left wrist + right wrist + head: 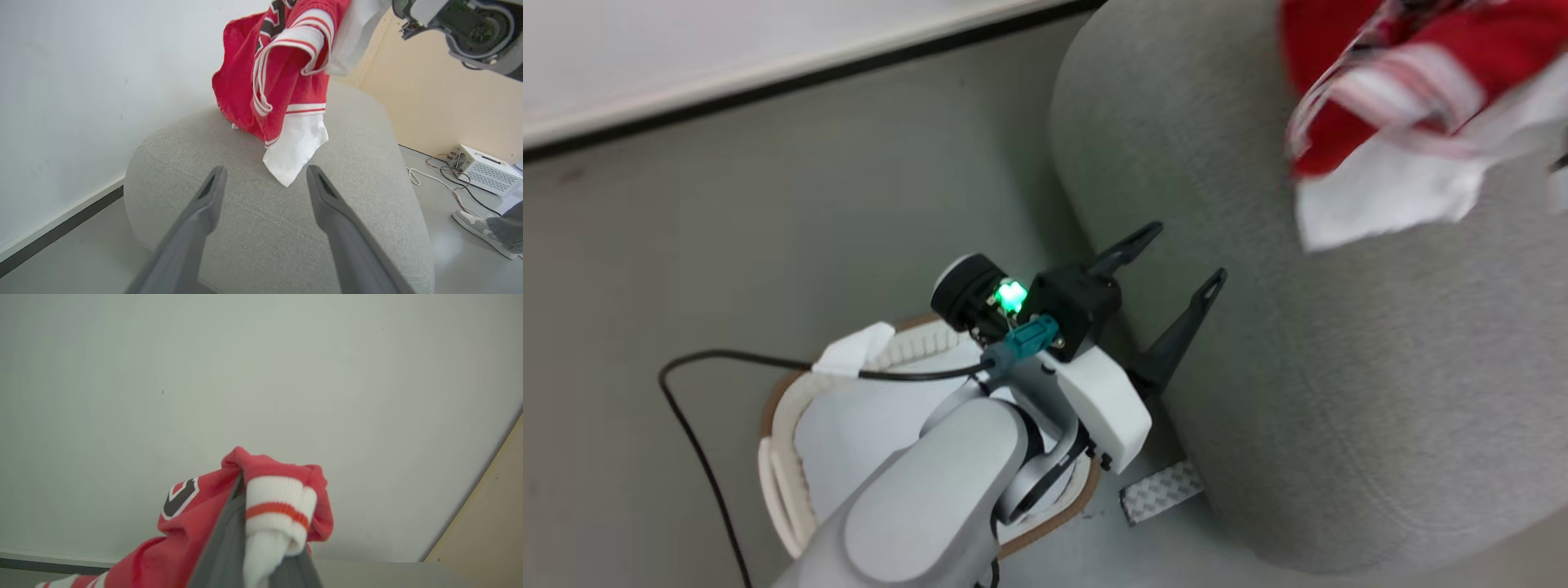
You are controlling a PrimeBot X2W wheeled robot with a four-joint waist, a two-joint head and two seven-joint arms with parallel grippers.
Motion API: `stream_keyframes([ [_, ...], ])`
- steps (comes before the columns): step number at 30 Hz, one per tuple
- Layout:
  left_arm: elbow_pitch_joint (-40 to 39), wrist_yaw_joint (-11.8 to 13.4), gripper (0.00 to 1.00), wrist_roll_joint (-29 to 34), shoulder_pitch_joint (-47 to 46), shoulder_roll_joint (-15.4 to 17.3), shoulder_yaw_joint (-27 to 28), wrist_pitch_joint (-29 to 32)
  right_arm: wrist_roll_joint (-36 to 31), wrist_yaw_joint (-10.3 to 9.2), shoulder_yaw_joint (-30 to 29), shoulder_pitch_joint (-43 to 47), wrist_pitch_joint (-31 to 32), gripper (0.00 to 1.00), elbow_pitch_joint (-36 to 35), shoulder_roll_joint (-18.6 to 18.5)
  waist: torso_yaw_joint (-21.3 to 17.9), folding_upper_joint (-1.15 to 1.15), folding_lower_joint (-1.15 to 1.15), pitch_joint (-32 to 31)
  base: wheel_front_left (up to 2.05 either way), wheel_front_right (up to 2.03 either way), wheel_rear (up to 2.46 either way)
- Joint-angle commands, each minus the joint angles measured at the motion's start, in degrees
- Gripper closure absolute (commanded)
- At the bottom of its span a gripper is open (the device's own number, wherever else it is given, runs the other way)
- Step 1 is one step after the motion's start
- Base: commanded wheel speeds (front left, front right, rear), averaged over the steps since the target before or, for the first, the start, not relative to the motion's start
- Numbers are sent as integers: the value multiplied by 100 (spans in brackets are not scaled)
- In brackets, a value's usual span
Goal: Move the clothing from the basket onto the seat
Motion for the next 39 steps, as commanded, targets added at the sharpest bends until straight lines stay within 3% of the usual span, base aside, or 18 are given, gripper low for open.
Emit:
stream_keyframes([
  [1,25,-26,0,122,-191,3,-8,-93,18,-13,-292,-451,2,100,211,-294,587,0,-1,714,0,0,0],
  [5,105,-48,0,132,-295,-36,-51,-255,-77,-13,-982,-1110,2,100,859,-902,832,0,-1,896,0,0,0],
  [10,182,-32,0,86,-257,-59,-70,-412,-450,-13,-1503,-1435,3,100,1695,-1398,1039,0,-1,919,0,0,0],
  [16,262,98,0,-64,8,-54,-26,-581,-841,-13,-2310,-1110,3,100,3051,-1363,1187,0,-1,844,0,0,0],
  [18,278,133,0,-104,109,-11,-9,-612,-926,-13,-2584,-919,3,69,3416,-1242,1203,0,-1,819,0,0,0],
  [19,289,149,0,-113,157,19,3,-625,-967,-13,-2748,-833,2,23,3493,-1200,1208,0,-1,807,0,0,0],
  [20,290,173,0,-144,203,38,28,-636,-985,-13,-2903,-749,0,0,3493,-1137,1209,0,-1,788,0,0,0],
  [26,274,397,0,-205,501,298,217,-786,-1126,-13,-3334,32,2,0,2825,-443,1072,0,-1,589,0,0,0],
  [39,328,1115,0,-506,1528,613,973,-1571,-1390,-13,-3157,2382,3,0,598,1021,875,0,-1,-424,0,0,0],
])
